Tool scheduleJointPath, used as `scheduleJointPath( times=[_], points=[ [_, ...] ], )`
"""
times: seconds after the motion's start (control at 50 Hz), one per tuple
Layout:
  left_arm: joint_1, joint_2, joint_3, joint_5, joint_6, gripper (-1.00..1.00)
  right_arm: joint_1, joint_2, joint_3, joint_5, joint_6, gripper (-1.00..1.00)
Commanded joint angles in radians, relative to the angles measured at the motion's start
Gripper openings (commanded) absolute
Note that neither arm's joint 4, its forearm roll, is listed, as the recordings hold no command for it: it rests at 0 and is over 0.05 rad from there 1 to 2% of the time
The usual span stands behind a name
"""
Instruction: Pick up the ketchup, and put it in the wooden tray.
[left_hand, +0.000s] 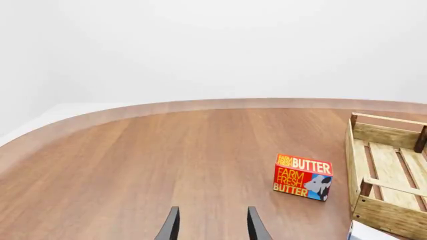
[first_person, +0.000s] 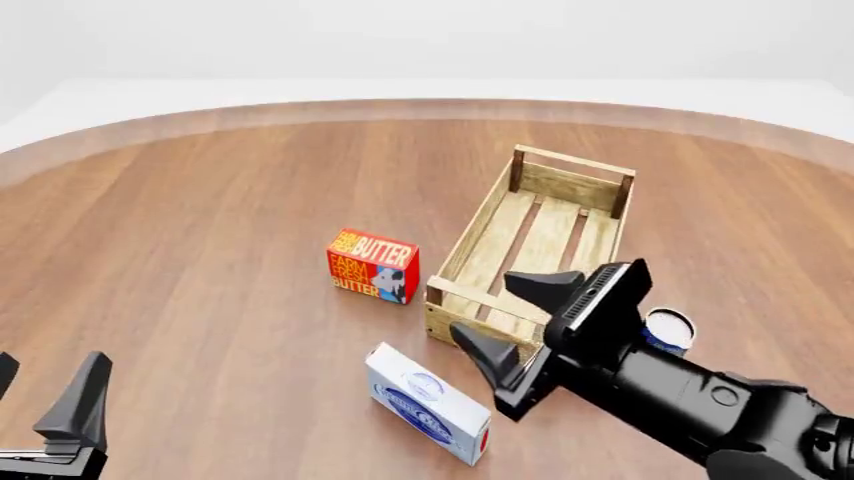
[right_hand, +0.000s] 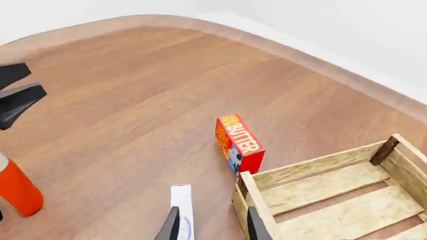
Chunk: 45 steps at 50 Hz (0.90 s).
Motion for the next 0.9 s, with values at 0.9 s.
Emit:
scheduleJointPath(
  times=[0.9],
  points=[
    [0.0,0.0,0.0,0.0,0.0,1.0,0.459,0.575,-0.37,-0.035,0.01,1.0]
  ],
)
